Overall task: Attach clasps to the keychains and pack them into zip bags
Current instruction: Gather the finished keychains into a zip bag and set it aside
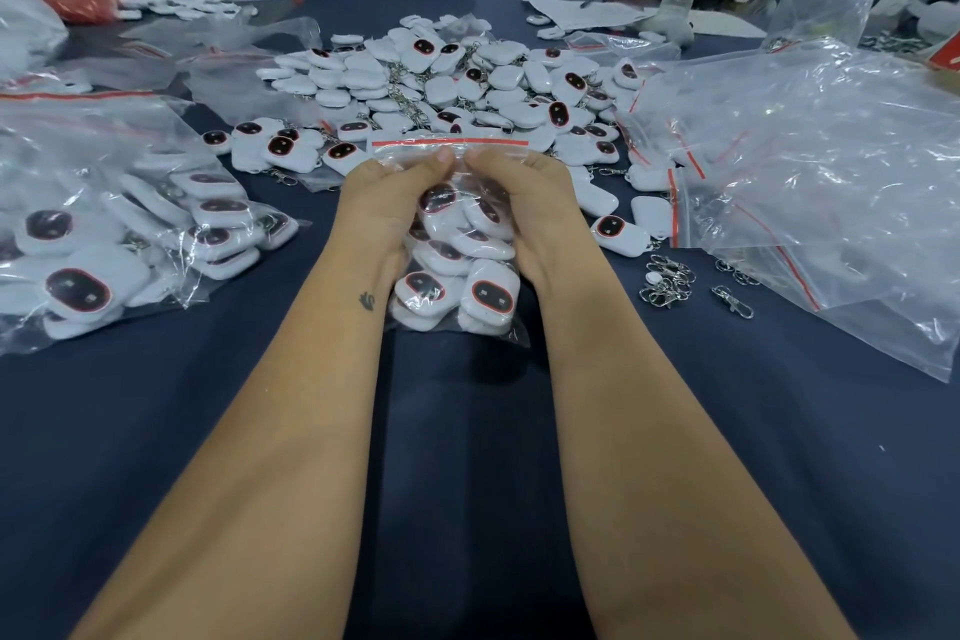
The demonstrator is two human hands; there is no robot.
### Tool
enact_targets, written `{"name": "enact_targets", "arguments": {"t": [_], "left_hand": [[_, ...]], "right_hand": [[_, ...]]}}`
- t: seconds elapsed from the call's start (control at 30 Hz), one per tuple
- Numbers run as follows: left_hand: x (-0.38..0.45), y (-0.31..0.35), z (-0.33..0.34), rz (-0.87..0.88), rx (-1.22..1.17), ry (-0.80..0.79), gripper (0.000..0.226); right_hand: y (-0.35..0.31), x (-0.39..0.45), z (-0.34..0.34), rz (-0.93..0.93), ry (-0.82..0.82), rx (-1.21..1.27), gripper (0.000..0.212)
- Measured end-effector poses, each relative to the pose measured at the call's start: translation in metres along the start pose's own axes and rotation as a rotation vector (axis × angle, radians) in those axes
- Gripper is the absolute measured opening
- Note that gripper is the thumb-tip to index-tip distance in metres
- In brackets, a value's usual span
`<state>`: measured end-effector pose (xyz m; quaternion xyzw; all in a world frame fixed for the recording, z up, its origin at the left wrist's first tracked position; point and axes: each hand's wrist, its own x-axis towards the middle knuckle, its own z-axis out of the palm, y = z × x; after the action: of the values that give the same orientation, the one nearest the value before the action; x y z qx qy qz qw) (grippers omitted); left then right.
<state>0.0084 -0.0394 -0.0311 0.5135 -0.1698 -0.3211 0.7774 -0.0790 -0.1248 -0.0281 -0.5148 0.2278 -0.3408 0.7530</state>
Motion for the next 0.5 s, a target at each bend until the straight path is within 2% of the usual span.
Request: {"name": "enact_targets", "arguments": {"t": [0.07, 0.23, 0.3, 0.5], "left_hand": [[0.0001, -0.0001, 0.0004, 0.007, 0.003, 0.013, 0.002], [-0.0017, -0.0015, 0.0012, 0.055, 0.043, -0.004, 0.005], [-0.002, -0.0015, 0.0017, 0.072, 0.076, -0.009, 0.012], [-0.0023, -0.0009, 0.0009, 0.083, 0.084, -0.033, 0.013]], "right_hand": [[0.0006, -0.0001, 0.0005, -0.001, 0.007, -0.024, 0.016], [0.001, -0.0005, 0.001, -0.034, 0.051, -0.107, 0.003], [0.0015, -0.0003, 0.0008, -0.054, 0.066, -0.146, 0.003], [0.0007, 0.0002, 0.0002, -0.088, 0.05, -0.181, 0.003]]}}
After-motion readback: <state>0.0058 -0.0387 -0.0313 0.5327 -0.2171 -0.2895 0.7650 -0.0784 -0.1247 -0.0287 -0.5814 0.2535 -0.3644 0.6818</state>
